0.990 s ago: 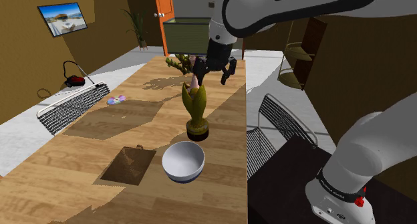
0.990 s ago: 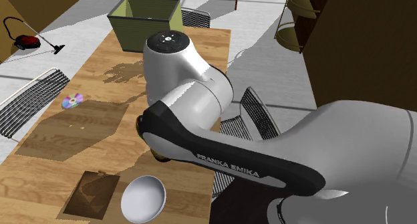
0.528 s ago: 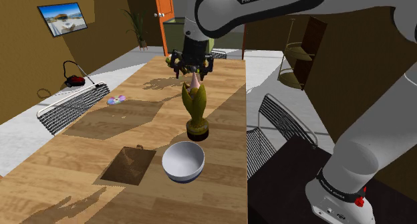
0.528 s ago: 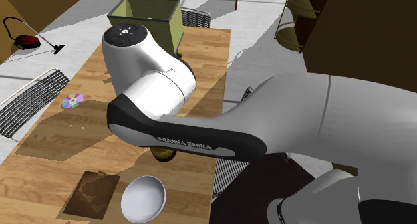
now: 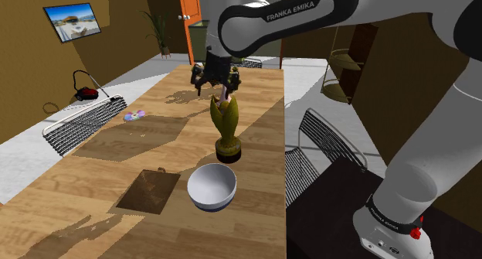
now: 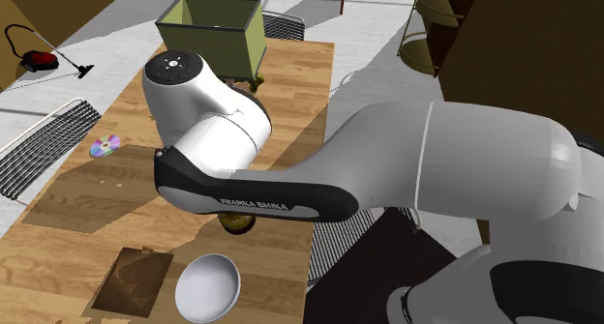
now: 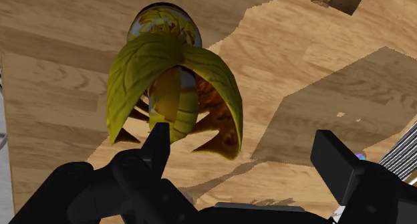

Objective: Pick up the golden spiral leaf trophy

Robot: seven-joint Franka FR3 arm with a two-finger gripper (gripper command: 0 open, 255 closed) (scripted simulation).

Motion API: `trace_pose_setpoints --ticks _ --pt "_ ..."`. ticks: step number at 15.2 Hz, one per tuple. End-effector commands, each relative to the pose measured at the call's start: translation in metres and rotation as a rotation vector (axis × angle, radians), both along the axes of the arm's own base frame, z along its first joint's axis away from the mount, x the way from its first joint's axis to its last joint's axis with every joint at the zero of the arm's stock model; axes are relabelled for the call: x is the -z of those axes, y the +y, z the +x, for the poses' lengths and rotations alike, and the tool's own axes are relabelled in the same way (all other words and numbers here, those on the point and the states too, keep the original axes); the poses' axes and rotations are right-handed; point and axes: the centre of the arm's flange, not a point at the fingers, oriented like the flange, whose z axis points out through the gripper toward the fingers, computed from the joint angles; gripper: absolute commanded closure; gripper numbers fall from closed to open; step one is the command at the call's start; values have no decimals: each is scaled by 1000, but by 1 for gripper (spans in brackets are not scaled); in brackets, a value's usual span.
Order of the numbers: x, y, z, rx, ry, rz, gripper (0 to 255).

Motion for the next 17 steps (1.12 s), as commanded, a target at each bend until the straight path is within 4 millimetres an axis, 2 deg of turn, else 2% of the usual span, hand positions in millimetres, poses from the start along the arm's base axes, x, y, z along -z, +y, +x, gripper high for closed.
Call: trace_pose_setpoints --ticks 1,3,4,13,17 --pt "13 0 1 0 -1 0 0" --pt "13 0 1 0 -1 0 0" --pt "13 0 1 0 -1 0 255" --pt "13 0 1 0 -1 0 255" --pt "-8 0 1 0 -1 0 255"
